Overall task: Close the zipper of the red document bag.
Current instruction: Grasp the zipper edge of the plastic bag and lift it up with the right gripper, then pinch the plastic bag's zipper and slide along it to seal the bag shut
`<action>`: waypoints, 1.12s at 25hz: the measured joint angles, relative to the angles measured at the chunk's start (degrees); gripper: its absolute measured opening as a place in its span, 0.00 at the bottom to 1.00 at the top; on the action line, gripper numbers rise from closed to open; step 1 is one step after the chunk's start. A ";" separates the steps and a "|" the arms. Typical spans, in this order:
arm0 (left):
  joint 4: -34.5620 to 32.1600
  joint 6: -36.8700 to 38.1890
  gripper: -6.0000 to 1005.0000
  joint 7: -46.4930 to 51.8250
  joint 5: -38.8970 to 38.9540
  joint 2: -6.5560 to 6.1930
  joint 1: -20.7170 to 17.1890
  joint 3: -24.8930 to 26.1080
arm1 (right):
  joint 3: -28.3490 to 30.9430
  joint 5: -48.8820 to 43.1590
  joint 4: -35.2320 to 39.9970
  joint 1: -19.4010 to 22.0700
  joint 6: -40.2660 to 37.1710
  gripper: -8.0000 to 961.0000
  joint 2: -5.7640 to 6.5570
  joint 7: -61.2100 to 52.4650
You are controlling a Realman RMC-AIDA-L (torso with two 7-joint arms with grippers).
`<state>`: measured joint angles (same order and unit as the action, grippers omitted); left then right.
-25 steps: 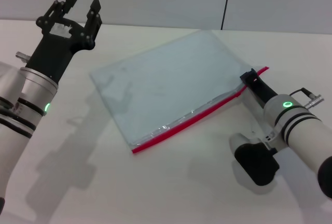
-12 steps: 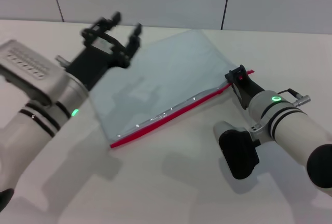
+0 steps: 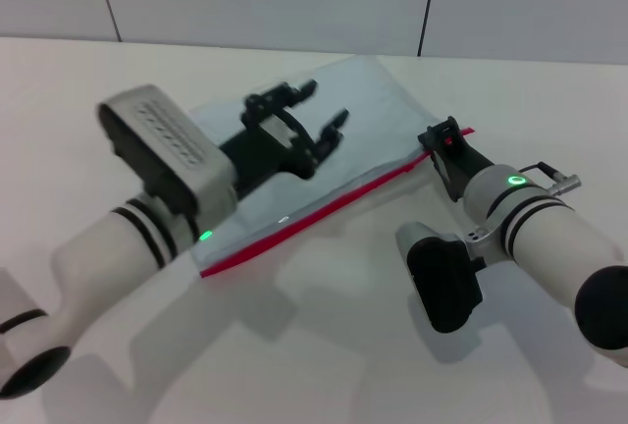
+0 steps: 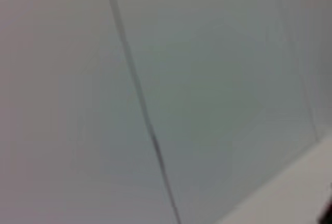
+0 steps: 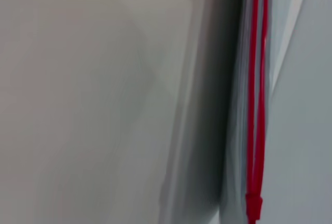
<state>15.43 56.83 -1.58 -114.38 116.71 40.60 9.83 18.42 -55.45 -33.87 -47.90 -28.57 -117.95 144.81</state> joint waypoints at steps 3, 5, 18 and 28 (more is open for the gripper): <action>1.73 -3.11 0.51 -3.50 -0.10 0.01 0.57 0.01 | 0.03 0.00 -0.06 -0.32 0.16 0.06 0.00 -0.69; 2.67 -5.19 0.51 -5.72 -0.13 0.01 0.94 0.01 | 0.01 -0.01 -0.11 -0.61 0.34 0.06 0.00 -1.40; 6.00 -11.19 0.51 -11.59 -2.70 0.24 2.37 -0.78 | -0.44 -0.11 -0.34 -1.95 0.76 0.06 0.00 -4.46; 6.18 -11.71 0.51 -13.04 -2.93 0.27 2.39 -0.78 | -0.45 -0.19 -0.38 -2.03 1.39 0.06 0.15 -6.41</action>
<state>21.61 45.12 -14.61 -117.31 116.98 42.99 9.05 17.97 -55.64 -34.24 -49.93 -27.18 -117.79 138.40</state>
